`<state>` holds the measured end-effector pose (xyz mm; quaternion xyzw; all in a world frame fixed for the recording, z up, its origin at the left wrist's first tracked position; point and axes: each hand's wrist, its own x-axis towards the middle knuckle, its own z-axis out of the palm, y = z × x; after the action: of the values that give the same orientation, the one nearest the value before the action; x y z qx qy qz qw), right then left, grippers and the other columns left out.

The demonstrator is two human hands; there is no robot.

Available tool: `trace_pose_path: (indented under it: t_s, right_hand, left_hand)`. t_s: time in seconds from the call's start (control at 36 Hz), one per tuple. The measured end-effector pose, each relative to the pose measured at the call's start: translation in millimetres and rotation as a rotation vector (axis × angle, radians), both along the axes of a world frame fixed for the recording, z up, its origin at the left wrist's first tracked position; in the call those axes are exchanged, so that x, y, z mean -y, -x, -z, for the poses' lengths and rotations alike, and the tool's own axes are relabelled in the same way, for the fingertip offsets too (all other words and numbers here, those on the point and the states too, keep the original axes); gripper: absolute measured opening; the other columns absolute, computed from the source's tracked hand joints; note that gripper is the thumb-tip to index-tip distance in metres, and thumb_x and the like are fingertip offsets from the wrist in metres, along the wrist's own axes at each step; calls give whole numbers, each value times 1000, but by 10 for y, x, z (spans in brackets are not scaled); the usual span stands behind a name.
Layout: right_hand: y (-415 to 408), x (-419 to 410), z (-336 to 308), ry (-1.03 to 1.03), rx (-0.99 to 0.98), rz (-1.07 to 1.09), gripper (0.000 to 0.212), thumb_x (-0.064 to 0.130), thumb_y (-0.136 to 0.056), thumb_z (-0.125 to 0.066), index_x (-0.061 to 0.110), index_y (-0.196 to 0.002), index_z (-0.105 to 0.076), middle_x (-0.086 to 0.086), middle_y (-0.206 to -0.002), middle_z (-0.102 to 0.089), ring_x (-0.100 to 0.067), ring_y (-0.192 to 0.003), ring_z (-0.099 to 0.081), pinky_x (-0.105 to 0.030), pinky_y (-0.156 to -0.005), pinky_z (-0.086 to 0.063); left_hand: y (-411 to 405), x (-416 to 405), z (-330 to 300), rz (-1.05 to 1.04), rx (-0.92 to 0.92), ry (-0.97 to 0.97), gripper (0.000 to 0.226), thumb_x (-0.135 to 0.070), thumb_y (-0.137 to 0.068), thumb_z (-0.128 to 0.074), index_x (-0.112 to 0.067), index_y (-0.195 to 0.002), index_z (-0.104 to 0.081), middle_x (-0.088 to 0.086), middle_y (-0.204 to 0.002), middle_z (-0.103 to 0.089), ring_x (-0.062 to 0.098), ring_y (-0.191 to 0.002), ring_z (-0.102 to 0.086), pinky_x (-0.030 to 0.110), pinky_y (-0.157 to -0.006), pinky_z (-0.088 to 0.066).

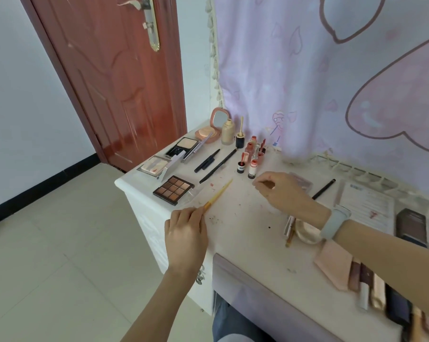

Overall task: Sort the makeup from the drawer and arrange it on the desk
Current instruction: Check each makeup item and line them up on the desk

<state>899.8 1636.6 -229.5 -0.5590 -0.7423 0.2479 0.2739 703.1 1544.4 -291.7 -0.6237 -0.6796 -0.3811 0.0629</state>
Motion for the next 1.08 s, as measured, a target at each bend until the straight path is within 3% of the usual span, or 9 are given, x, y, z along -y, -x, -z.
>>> trace_pose_path:
  t_s: [0.22,0.39,0.47,0.56,0.64,0.78,0.94,1.0,1.08]
  right_hand:
    - [-461,25,113,-58,638,-182,54,54,-83,-50,33,-132,-44,6,-129,-47,-20,-124,-33,-35,-104,-28]
    - [-434,40,160,-140,812,-228,50,44,-89,-46,31,-137,-37,2,-130,-46,-22,-121,-38,-37,-99,-34]
    - [-466,40,167,-167,801,-236,48,41,-90,-46,30,-136,-38,2,-128,-47,-22,-119,-40,-34,-97,-34]
    - [-501,40,174,-190,708,-226,48,38,-89,-50,28,-135,-40,3,-126,-49,-21,-118,-40,-31,-96,-35]
    - [-540,38,174,-154,482,-204,47,36,-87,-55,27,-132,-44,5,-120,-49,-19,-116,-41,-29,-98,-35]
    - [-582,73,90,56,38,-113,46,35,-82,-63,30,-126,-51,21,-96,-46,-7,-92,-50,-19,-86,-39]
    - [-541,171,-48,461,-387,-125,30,34,-78,-71,23,-105,-62,4,-96,-65,-4,-70,-61,-18,-69,-51]
    - [-522,236,-65,547,-453,-160,46,39,-75,-69,12,-111,-61,-3,-94,-67,-10,-75,-60,-21,-71,-51]
    - [-518,314,-86,533,-445,-161,27,37,-80,-66,17,-97,-66,8,-75,-69,-6,-67,-61,-20,-68,-50]
  left_hand:
    - [-127,66,-11,153,-117,-128,24,-14,-82,-52,-12,-97,-72,4,-103,-69,24,-92,-63,36,-78,-47]
    - [-360,-8,-195,333,-152,-167,20,-9,-75,-62,-15,-91,-73,-1,-97,-71,20,-92,-65,34,-78,-47]
    - [-462,-103,-245,366,-169,14,23,-15,-79,-61,-13,-99,-72,2,-103,-70,25,-101,-63,38,-84,-47]
    - [-474,-217,-158,332,-232,319,34,-31,-94,-43,-21,-123,-58,-3,-132,-53,19,-128,-40,35,-104,-27]
    - [-419,-291,-50,309,-234,343,36,-38,-95,-37,-28,-126,-53,-9,-138,-44,14,-131,-32,32,-106,-17]
    - [-385,-339,-50,352,-167,278,35,-34,-94,-46,-26,-126,-56,-8,-132,-51,14,-127,-39,30,-104,-22]
    - [-606,-256,-200,641,223,215,59,-39,-83,-66,-28,-136,-41,-12,-130,-47,4,-119,-44,20,-99,-37]
    - [-713,-232,-231,709,282,185,66,-35,-78,-72,-32,-135,-38,-19,-126,-44,-2,-115,-44,13,-95,-38]
    - [-802,-213,-241,691,385,114,64,-27,-74,-78,-38,-125,-41,-26,-115,-47,-8,-101,-49,6,-84,-41]
